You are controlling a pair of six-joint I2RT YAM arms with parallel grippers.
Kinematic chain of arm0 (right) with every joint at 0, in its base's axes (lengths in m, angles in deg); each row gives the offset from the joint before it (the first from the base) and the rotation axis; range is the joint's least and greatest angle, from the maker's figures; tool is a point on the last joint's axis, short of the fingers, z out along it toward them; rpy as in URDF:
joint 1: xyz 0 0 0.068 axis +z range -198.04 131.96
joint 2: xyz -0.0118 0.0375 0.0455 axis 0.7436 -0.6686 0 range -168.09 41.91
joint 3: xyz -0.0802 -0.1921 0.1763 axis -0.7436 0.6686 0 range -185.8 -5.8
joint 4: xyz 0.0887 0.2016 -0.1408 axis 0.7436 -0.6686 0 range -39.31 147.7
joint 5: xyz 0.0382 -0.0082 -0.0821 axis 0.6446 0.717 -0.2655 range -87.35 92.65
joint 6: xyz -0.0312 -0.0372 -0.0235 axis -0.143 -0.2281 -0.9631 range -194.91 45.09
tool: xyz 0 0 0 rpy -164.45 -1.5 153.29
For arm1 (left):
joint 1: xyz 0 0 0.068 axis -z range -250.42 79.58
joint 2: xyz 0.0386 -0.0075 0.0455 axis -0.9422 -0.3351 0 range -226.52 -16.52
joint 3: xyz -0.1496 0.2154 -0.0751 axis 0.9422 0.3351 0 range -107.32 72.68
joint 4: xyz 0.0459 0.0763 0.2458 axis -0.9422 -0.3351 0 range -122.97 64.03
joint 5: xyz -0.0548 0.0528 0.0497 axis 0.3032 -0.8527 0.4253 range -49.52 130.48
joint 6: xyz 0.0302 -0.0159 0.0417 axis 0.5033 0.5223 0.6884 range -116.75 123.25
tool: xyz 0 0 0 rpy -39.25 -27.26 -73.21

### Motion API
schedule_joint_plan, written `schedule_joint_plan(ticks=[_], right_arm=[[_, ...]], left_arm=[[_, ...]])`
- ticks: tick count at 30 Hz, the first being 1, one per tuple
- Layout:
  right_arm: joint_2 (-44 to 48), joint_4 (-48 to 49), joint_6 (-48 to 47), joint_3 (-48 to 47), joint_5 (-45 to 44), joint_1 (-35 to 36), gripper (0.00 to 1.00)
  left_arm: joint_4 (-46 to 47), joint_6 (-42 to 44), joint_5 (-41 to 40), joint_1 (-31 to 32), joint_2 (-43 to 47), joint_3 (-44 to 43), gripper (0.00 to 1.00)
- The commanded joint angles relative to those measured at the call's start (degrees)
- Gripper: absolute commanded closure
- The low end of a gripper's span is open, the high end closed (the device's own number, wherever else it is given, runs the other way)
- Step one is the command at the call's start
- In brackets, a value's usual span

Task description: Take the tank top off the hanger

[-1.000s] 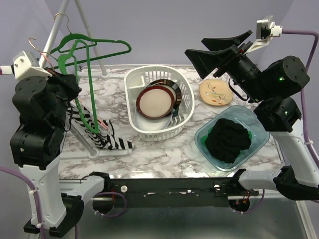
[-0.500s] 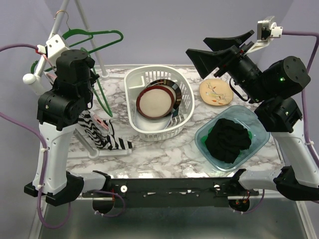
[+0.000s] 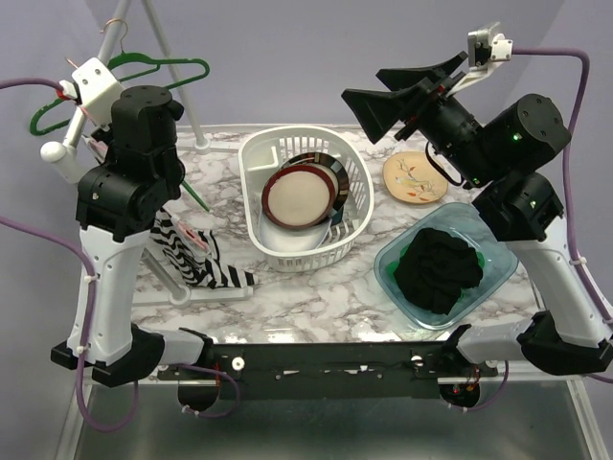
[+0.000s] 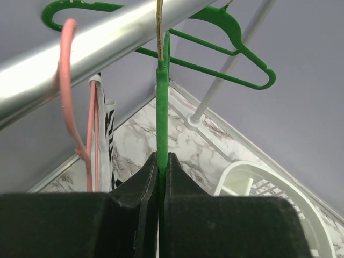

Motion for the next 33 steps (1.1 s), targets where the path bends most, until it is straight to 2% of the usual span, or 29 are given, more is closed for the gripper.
schedule_joint_plan(ticks=[1,10,12,14,23,28,33], right_arm=[[-0.45,-0.91,1.53,-1.95,0.75,0.31,0.01],[1.04,-0.56,2.24,0.69,0.49,0.31,0.01],[1.13,-1.17,2.15,0.6,0.49,0.31,0.01],[1.92,-1.44,1.71,0.95,0.49,0.31,0.01],[6.84,0.14,-0.57,6.4,-1.89,0.31,0.01],[8.34,0.67,-1.71,7.45,-2.24,0.31,0.0],[8.78,0.76,-1.8,7.98,-2.24,0.31,0.0]], left_arm=[[4.99,2.15,-4.1,0.23,-0.17,3.56,1.0],[8.68,3.29,-2.61,0.23,-0.69,8.58,1.0],[9.21,3.65,-1.73,0.23,-1.22,8.67,0.94],[9.13,3.56,-1.55,0.23,-1.92,8.49,0.99],[9.56,3.12,-6.64,0.23,-3.06,7.79,1.0],[9.21,4.17,-9.37,0.23,-3.95,4.1,1.0],[9.31,4.45,-10.78,0.14,-4.82,5.32,1.0]])
